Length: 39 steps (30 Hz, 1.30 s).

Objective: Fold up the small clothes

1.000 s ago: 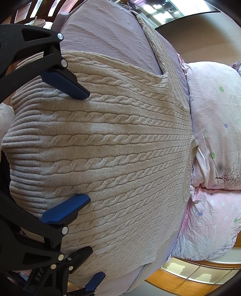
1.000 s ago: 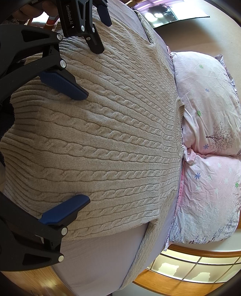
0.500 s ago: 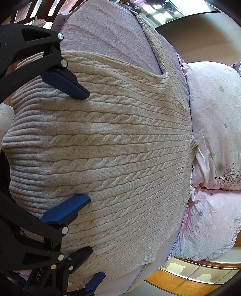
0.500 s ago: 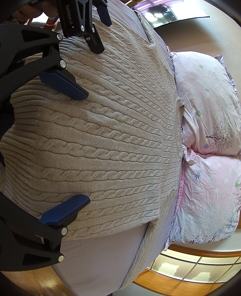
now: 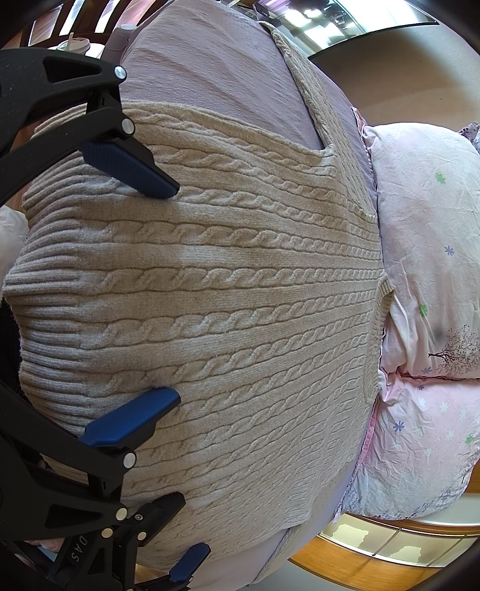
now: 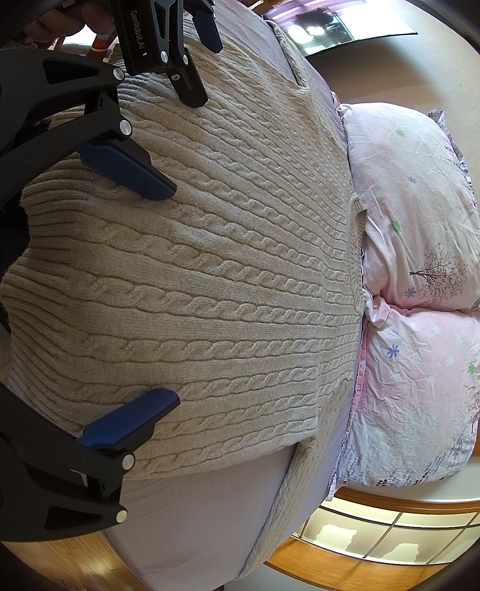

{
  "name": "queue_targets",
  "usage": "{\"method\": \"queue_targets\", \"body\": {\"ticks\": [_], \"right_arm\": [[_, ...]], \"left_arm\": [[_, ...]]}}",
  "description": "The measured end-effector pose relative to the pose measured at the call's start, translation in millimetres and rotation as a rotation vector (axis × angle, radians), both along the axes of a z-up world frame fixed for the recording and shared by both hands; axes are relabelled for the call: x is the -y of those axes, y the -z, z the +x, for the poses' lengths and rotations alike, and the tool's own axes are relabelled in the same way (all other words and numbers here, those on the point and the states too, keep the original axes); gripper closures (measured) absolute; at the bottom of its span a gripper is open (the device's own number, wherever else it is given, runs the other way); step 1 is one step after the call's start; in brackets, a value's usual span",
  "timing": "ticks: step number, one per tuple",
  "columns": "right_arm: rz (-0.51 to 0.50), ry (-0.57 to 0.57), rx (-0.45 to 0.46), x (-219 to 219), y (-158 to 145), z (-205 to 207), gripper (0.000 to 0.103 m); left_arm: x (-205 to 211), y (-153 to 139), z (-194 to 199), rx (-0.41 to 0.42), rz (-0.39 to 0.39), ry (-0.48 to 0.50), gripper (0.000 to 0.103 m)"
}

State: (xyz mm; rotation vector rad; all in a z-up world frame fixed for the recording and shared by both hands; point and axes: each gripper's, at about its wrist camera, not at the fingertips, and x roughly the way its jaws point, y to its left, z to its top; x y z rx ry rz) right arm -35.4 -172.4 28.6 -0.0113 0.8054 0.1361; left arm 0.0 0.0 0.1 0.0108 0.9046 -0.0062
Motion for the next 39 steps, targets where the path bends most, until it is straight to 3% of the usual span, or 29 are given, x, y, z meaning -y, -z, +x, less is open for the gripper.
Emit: {"method": "queue_targets", "body": {"ticks": [39], "right_arm": [[0.010,-0.037,0.011,2.6,-0.2,2.1,0.001]], "left_arm": [[-1.0,-0.4,6.4,-0.016,0.004,0.011,0.002]]}}
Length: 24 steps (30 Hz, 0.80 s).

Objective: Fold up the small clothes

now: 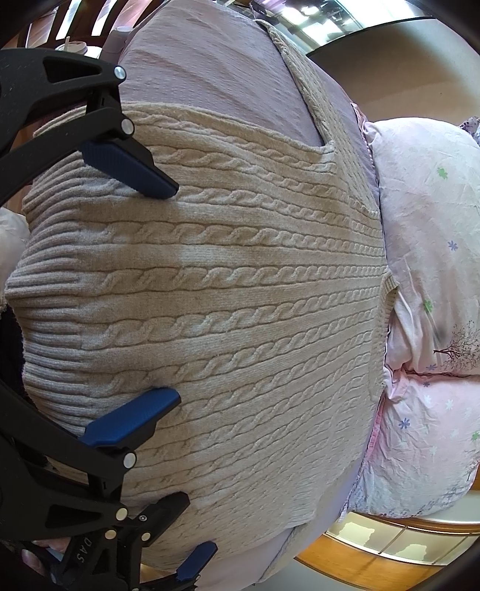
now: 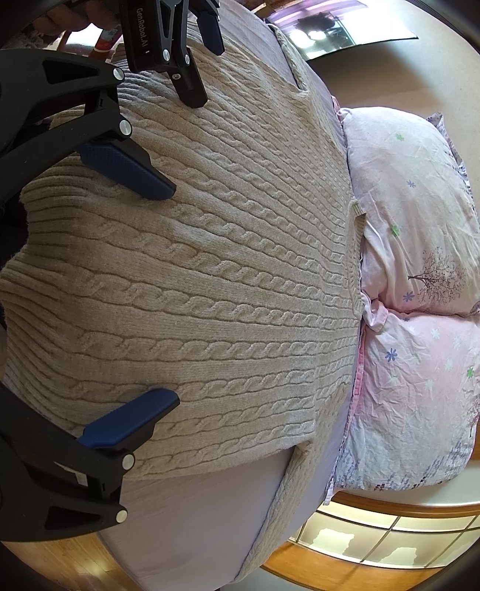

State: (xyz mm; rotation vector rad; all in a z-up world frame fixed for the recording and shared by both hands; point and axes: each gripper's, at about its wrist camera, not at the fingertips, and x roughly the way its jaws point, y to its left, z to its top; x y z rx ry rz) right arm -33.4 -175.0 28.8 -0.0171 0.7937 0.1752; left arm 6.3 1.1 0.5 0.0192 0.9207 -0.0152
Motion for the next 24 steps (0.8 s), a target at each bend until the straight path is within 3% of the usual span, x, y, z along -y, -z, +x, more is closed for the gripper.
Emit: {"method": "queue_targets", "body": {"ticks": [3,6,9,12,16,17,20,23,24], "right_arm": [[0.019,-0.021,0.002,5,-2,4,0.001],[0.126,0.031,0.060,45,-19,15,0.001],[0.191,0.234,0.125,124,-41,38,0.001],[0.319,0.497,0.082,232,-43,69,0.002],[0.636,0.838,0.005,368,-20,85,0.027],[0.674,0.880,0.004,382,-15,84,0.029],[0.758,0.997,-0.037,422,3,89,0.041],[0.804,1.015,-0.038,430,15,96,0.054],[0.805,1.023,-0.040,433,17,96,0.064]], "left_arm": [[3,-1,2,-0.011,0.005,0.008,0.002],[-1,-5,8,-0.026,0.001,0.030,0.002],[-19,-22,17,0.032,-0.035,0.005,0.002],[-52,-39,33,0.098,-0.120,-0.024,0.002],[-94,-48,45,0.219,-0.350,-0.002,0.002],[-104,-48,48,0.236,-0.391,-0.019,0.002],[-116,-50,54,0.285,-0.341,-0.060,0.002],[-130,-52,58,0.350,-0.370,-0.041,0.002],[-136,-52,63,0.336,-0.374,-0.058,0.002]]}}
